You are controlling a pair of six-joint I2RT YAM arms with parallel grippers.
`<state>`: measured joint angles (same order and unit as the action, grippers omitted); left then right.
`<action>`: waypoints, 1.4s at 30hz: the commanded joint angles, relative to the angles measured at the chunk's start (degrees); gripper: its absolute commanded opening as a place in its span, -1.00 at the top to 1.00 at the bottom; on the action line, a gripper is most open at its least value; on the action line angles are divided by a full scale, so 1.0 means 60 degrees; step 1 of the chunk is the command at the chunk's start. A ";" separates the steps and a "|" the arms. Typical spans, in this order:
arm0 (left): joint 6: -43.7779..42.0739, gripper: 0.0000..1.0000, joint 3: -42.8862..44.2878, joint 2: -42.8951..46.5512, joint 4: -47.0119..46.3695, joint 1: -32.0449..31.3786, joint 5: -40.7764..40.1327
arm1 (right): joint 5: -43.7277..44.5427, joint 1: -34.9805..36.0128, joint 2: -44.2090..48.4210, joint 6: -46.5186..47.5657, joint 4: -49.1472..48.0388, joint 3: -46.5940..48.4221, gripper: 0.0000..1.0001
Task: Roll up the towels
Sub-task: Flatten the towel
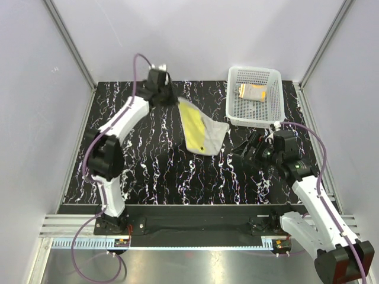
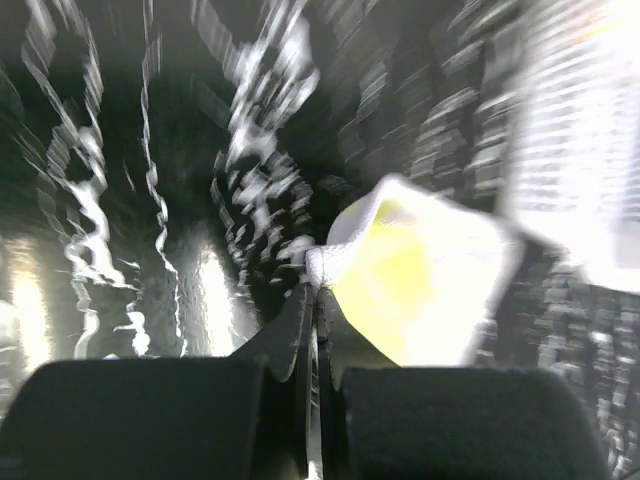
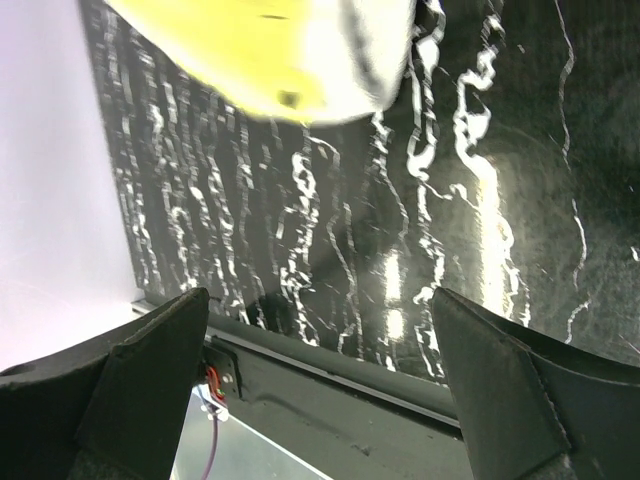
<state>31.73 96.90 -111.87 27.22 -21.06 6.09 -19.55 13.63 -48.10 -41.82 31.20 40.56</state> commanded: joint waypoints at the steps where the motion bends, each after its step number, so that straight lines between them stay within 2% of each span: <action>1: -0.1300 1.00 0.1659 0.2103 0.0544 -0.0093 -0.0574 | 0.0182 0.0087 0.0427 0.0188 0.0351 0.0828 -0.99; 5: -0.2224 1.00 0.3545 0.2780 0.1655 -0.0955 -0.0808 | 0.0256 0.0073 0.0750 0.0232 0.0789 0.1180 -0.99; 7: -0.2590 1.00 0.4019 0.3058 0.1907 -0.1279 -0.0883 | 0.0299 0.0087 0.0896 0.0261 0.0937 0.1341 -0.99; 12: -0.3250 1.00 0.3729 0.3689 0.2098 -0.2582 -0.0664 | 0.0547 0.0102 0.1306 0.0189 0.1420 0.1459 -0.99; 16: -0.3968 1.00 0.1623 0.3967 0.1660 -0.4175 -0.0750 | 0.0914 0.0072 0.1672 0.0042 0.1801 0.1386 -1.00; 19: -0.3488 1.00 -0.0879 0.4129 0.1090 -0.5157 -0.1379 | 0.1265 0.0087 0.1761 -0.0075 0.2152 0.1283 -0.99; 20: -0.3210 1.00 -0.2438 0.4173 0.0363 -0.5379 -0.1555 | 0.1382 0.0058 0.1790 -0.0075 0.2414 0.1268 -0.99; 22: -0.2175 0.77 -0.3781 0.4159 -0.0300 -0.5673 -0.1426 | 0.1778 0.0073 0.1863 -0.0134 0.2607 0.1210 -1.00; 23: -0.1892 0.40 -0.4802 0.4144 -0.0942 -0.5878 -0.1077 | 0.1924 0.0072 0.1878 -0.0221 0.2796 0.1122 -0.99; 24: -0.1657 0.09 -0.5219 0.4216 -0.1209 -0.5996 -0.0783 | 0.2085 0.0087 0.1864 -0.0265 0.2827 0.1064 -0.99; 25: -0.1234 -0.34 -0.5571 0.4319 -0.1415 -0.6200 -0.0853 | 0.2101 0.0087 0.1806 -0.0309 0.2784 0.1005 -0.99; 26: -0.1056 -0.50 -0.6111 0.4465 -0.1736 -0.6246 -0.0998 | 0.2058 0.0073 0.1747 -0.0339 0.2667 0.0874 -1.00; 27: -0.0924 -0.62 -0.6305 0.4785 -0.1841 -0.6246 -0.1000 | 0.1912 0.0087 0.1688 -0.0455 0.2550 0.0800 -0.99; 28: -0.0734 -0.90 -0.6408 0.4948 -0.1798 -0.6231 -0.1362 | 0.1824 0.0087 0.1543 -0.0500 0.2418 0.0712 -0.99; 29: -0.0688 -0.96 -0.6380 0.5109 -0.1392 -0.6202 -0.2222 | 0.1750 0.0073 0.1469 -0.0573 0.2084 0.0537 -0.99; 32: -0.0600 -0.98 -0.6161 0.5666 -0.0774 -0.5662 -0.3165 | 0.1443 0.0073 0.1016 -0.0646 0.1337 0.0215 -0.99; 38: -0.0468 -0.96 -0.6175 0.6458 -0.0861 -0.3217 -0.2524 | -0.0036 0.0306 -0.0537 -0.0924 -0.0496 -0.0341 -0.98; 41: -0.0410 -0.95 -0.5927 0.6400 -0.0743 -0.1870 -0.2509 | -0.0023 0.1198 -0.1181 -0.1013 -0.1242 -0.0489 -0.89; 42: -0.0424 -0.94 -0.5853 0.6211 -0.0772 -0.1533 -0.2523 | 0.0180 0.1838 -0.1691 -0.0955 -0.1361 -0.0461 -0.87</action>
<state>28.40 59.29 -73.49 23.38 -35.16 -7.84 -16.53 18.72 -54.54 -46.85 31.09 37.78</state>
